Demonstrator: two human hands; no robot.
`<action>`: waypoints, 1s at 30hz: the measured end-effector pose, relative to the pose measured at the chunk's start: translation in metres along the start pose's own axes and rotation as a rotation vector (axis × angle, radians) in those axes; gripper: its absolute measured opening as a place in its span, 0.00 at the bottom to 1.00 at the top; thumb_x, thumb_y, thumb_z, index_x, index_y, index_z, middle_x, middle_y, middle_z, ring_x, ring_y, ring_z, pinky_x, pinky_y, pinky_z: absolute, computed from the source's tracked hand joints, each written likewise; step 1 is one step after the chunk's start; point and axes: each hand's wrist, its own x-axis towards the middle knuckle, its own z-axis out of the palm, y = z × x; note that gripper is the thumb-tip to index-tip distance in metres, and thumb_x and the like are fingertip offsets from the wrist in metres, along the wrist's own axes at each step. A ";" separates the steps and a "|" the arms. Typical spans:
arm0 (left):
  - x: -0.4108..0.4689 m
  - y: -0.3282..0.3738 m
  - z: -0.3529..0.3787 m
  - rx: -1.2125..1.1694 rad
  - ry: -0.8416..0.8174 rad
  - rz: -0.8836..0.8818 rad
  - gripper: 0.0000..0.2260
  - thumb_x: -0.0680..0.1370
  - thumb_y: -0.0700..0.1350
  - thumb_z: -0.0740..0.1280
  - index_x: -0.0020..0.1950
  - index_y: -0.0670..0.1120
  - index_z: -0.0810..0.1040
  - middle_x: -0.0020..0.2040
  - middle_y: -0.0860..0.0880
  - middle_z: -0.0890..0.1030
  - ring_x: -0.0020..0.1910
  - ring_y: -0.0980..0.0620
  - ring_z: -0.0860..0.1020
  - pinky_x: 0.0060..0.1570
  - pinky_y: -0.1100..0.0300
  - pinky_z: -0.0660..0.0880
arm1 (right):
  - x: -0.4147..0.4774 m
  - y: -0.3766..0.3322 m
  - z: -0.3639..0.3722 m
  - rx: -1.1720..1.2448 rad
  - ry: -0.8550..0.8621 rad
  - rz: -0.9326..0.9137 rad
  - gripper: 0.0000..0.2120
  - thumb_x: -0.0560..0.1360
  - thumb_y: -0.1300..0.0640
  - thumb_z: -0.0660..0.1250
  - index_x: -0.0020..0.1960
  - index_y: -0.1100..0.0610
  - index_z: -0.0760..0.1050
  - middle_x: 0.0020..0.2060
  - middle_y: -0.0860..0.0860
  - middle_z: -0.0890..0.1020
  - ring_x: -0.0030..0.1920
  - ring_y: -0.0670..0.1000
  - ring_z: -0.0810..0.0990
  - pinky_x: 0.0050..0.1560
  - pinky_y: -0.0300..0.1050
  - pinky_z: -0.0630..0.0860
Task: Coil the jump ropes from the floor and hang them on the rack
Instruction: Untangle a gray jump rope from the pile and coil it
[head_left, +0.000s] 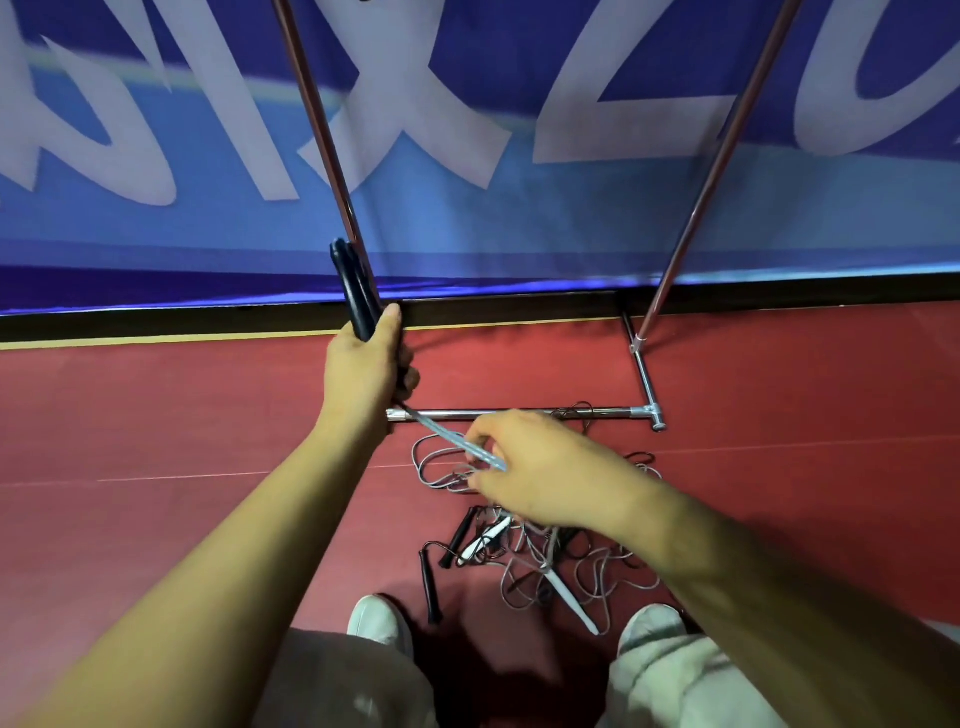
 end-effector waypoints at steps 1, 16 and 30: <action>0.001 0.002 -0.001 0.065 0.018 0.050 0.13 0.82 0.47 0.64 0.39 0.48 0.67 0.26 0.51 0.67 0.21 0.53 0.66 0.24 0.63 0.62 | 0.000 -0.001 -0.004 -0.024 0.031 -0.002 0.03 0.75 0.55 0.66 0.48 0.53 0.77 0.35 0.48 0.78 0.35 0.51 0.80 0.37 0.45 0.76; -0.003 -0.007 -0.002 0.786 -0.276 -0.055 0.03 0.79 0.37 0.64 0.52 0.40 0.73 0.35 0.39 0.76 0.24 0.46 0.77 0.19 0.60 0.73 | -0.011 0.018 -0.080 -0.314 0.177 -0.104 0.04 0.74 0.55 0.66 0.44 0.50 0.80 0.35 0.45 0.81 0.40 0.48 0.79 0.45 0.46 0.75; -0.009 0.000 -0.021 0.610 -0.839 -0.150 0.20 0.80 0.58 0.64 0.47 0.41 0.70 0.33 0.41 0.67 0.23 0.52 0.64 0.23 0.64 0.60 | -0.019 0.069 -0.121 -0.112 0.225 0.055 0.07 0.72 0.50 0.75 0.40 0.53 0.84 0.32 0.50 0.82 0.36 0.53 0.78 0.41 0.47 0.75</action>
